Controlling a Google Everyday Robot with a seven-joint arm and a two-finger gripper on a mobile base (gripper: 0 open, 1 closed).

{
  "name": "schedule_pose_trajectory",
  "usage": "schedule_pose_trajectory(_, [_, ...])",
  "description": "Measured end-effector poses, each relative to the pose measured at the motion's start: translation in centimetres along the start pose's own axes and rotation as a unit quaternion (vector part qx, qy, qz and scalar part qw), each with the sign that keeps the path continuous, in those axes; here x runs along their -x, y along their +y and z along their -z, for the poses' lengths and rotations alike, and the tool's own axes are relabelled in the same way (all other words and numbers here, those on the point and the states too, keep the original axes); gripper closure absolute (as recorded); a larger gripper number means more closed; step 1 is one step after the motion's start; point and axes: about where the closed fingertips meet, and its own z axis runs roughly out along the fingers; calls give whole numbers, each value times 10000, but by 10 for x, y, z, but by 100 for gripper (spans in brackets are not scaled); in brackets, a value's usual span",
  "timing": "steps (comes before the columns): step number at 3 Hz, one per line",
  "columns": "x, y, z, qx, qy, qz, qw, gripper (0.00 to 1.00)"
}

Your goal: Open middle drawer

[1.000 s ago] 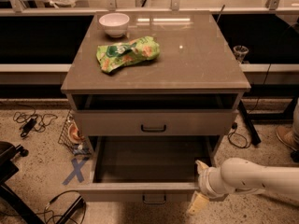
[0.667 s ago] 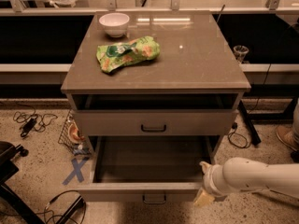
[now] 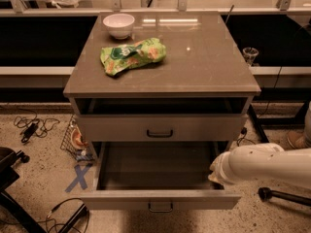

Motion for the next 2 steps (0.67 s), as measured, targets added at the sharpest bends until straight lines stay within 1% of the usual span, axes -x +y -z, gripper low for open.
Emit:
schedule_pose_trajectory(1, [17,-22,-6,14,-18,120,9999,87])
schedule_pose_trajectory(2, [11,-39,-34,213,-198,83,9995,100])
